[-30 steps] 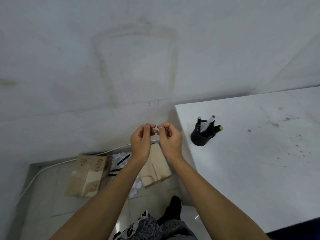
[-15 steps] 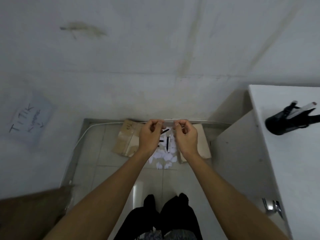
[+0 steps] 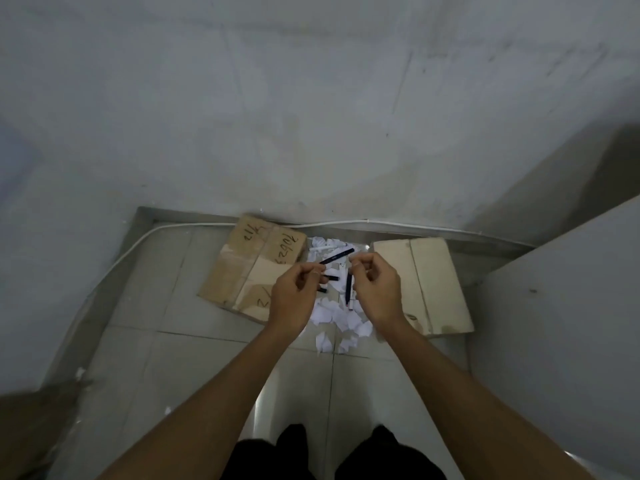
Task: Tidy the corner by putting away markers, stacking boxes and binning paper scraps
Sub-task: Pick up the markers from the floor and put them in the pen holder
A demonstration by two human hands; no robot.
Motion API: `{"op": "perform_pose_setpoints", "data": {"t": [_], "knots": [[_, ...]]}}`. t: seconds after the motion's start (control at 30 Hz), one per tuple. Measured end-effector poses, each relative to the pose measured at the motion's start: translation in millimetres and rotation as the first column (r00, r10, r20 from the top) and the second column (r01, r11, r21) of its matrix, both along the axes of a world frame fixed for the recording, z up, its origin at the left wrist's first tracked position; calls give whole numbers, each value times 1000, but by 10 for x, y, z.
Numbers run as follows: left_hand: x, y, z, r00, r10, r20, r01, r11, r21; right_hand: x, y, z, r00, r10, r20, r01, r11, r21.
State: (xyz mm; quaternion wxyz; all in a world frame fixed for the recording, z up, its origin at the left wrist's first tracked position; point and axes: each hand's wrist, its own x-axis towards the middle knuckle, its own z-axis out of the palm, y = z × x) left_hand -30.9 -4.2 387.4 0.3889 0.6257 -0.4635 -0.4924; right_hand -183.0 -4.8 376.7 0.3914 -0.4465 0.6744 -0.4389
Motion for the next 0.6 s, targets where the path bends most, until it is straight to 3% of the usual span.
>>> {"op": "perform_pose_setpoints", "data": {"t": [0.27,0.47,0.6], "knots": [[-82,-347,-2123,987,-133,95,137,990,-37,-194,-339,-2270,960,159,-232,-154,987,37],[-86,-720,-3109,922,-291,254,317,946,-68,-354,-736,-3218,856,324,-404,-281,946,163],[-136,-887,-3600,846,-349,402,397,917,-40,-432,-875,-3711,842,316,-438,-224,942,250]]}}
